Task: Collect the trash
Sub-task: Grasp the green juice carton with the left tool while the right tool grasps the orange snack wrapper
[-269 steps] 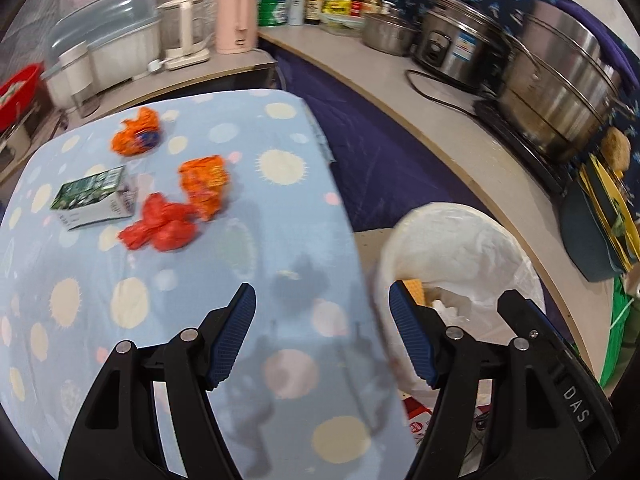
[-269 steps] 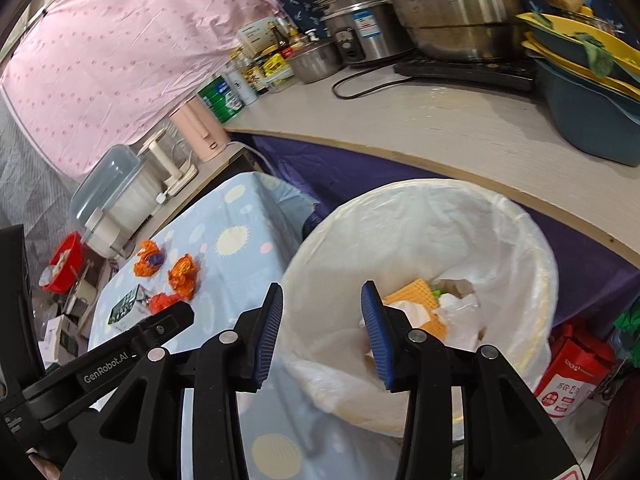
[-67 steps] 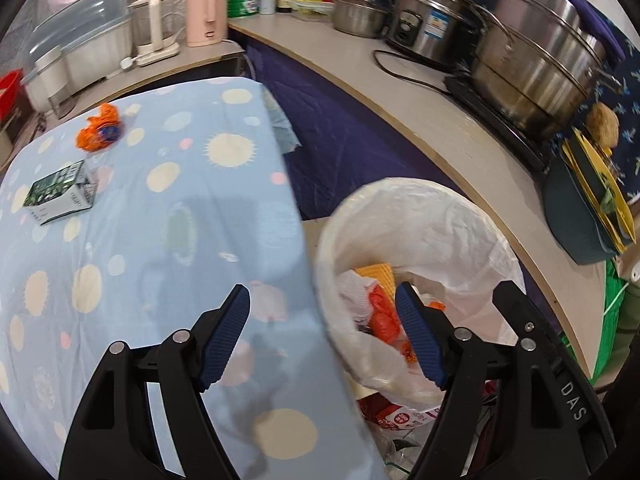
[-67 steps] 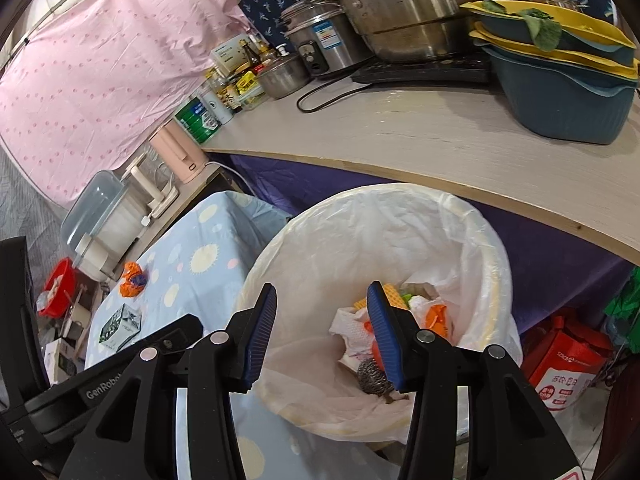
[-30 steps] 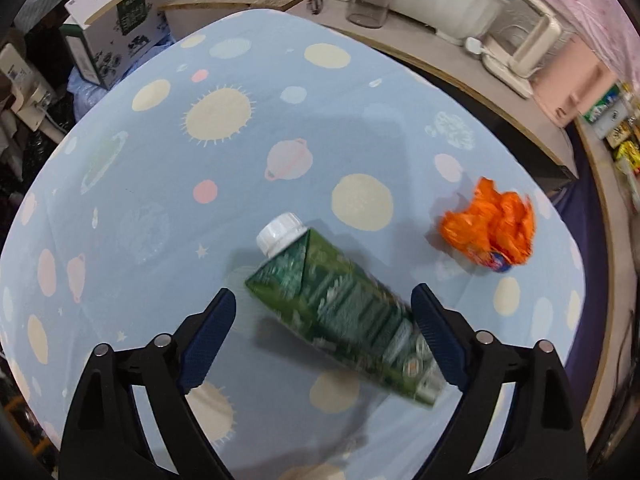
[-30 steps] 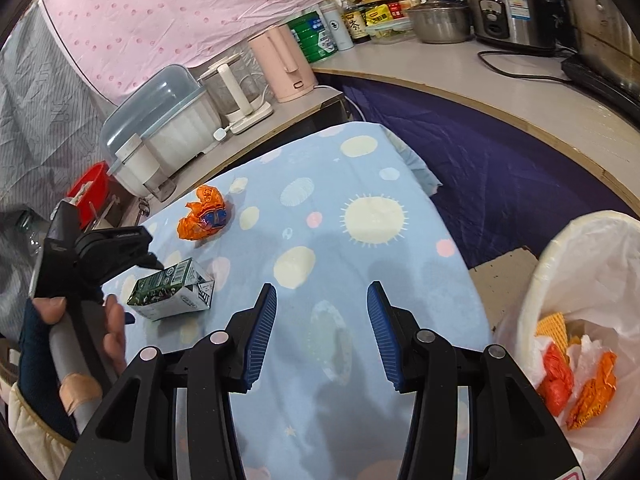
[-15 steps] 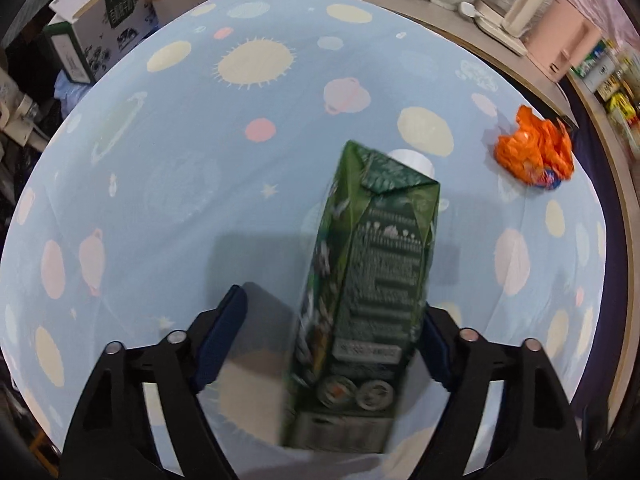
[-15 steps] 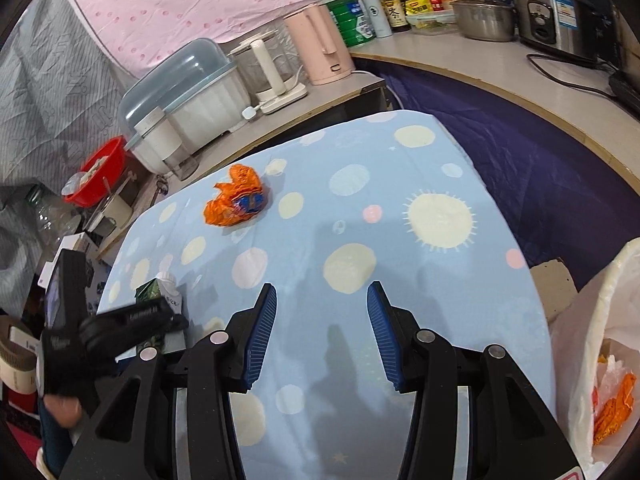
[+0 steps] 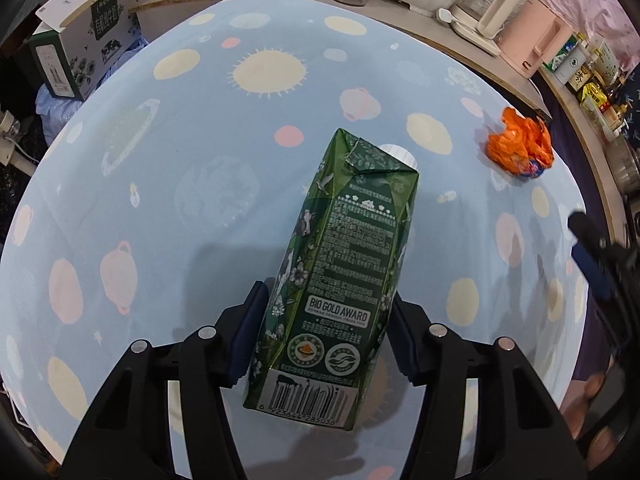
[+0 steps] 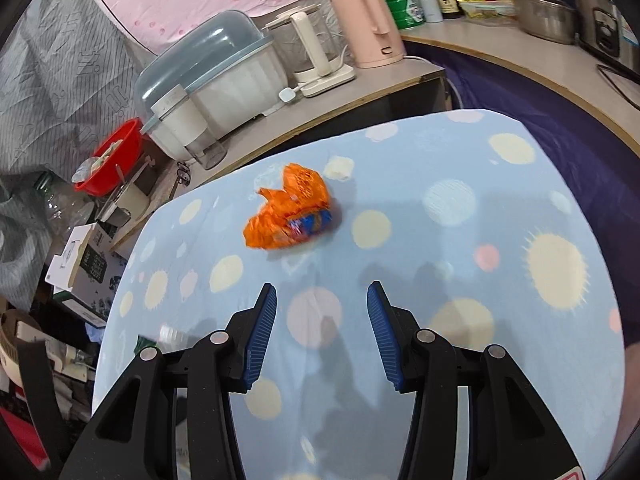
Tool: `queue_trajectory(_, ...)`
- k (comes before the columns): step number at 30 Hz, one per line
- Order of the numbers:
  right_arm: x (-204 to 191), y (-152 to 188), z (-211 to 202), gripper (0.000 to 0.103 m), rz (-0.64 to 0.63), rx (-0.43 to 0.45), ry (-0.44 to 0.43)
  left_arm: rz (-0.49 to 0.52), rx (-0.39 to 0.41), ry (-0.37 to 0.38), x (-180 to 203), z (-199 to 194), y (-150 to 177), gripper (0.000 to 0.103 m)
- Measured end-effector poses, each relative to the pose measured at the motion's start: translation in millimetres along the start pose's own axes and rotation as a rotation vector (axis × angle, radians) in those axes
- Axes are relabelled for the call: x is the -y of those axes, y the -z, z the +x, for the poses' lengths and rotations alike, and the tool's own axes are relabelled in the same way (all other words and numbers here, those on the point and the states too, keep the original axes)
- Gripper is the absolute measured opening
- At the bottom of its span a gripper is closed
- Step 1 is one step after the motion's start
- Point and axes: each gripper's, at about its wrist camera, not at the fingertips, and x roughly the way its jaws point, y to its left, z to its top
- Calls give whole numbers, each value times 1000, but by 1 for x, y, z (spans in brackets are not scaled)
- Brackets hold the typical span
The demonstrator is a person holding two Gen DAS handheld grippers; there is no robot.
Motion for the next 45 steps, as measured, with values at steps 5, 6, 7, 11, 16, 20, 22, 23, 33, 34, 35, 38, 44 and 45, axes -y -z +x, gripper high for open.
queue_trajectory(5,-13,-30,31,59,17,13,-3,13,5,3,-2,4,-11,53)
queue_trajectory(6,-15,-34,36,59,15,12,-1,19,6,5,-2,5,-13,53)
queue_trajectory(7,-17,-38,42,59,10,11,7,29,9,5,0,6,-15,53)
queue_trajectory(11,-18,-45,69,59,1,-20,35,40,15,11,0,9,-20,52)
queue_trajectory(16,-11,-40,85,40,15,-60,0,62,26,8,2,11,-23,51)
queue_trajectory(20,-9,-37,62,35,17,-21,-8,68,21,32,4,7,-22,50)
queue_trajectory(22,-4,-33,42,35,38,1,-20,74,23,44,6,2,-19,48)
queue_trajectory(23,-2,-31,33,35,49,11,-24,83,25,50,8,-1,-17,47)
queue_trajectory(33,39,14,-85,35,133,96,9,184,62,119,41,-55,30,46)
queue_trajectory(34,46,21,-99,35,150,105,14,199,68,128,46,-63,38,46)
queue_trajectory(35,52,28,-111,35,160,112,19,213,72,134,51,-68,44,46)
queue_trajectory(38,70,49,-144,35,190,133,34,259,88,152,67,-87,65,46)
queue_trajectory(44,102,86,-198,35,217,175,84,345,101,180,100,-112,107,46)
queue_trajectory(45,108,91,-206,35,226,182,89,358,102,182,105,-115,113,46)
